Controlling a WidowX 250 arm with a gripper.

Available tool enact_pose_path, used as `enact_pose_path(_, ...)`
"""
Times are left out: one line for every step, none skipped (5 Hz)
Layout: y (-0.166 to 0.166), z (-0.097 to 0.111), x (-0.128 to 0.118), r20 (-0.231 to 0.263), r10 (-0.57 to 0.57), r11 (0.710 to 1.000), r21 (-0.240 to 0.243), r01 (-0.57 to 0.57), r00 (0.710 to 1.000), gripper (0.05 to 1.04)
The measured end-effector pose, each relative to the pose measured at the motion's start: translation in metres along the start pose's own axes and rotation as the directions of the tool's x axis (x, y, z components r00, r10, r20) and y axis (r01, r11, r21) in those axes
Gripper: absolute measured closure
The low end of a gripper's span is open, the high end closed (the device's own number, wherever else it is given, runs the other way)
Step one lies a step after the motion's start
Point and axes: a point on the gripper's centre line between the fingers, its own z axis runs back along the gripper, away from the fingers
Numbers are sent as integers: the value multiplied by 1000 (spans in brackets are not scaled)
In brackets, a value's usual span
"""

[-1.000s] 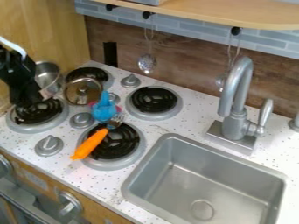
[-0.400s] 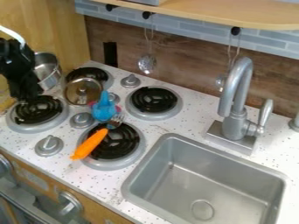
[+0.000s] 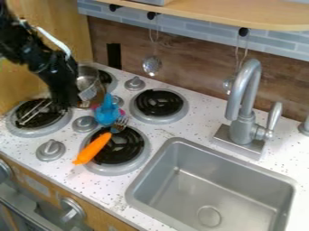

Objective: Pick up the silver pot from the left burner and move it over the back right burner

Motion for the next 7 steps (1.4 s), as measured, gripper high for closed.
enact_pose_path(12, -18, 8, -12, 20, 1000, -12, -20, 1000, 987)
enact_pose_path(21, -28, 26, 12, 18, 1000, -19, -18, 1000, 987)
enact_pose_path(24, -29, 43, 45, -4, 1000, -20, 5, 999, 987)
enact_pose_path(23, -40, 53, 55, -11, 999, -45, 13, 998, 987)
enact_pose_path(23, -49, 67, 57, -45, 998, -48, 48, 997, 987)
enact_pose_path(15, -66, 80, 63, -73, 994, -76, 78, 995, 987)
enact_pose_path(19, -67, 84, 64, -77, 994, -72, 81, 995, 987)
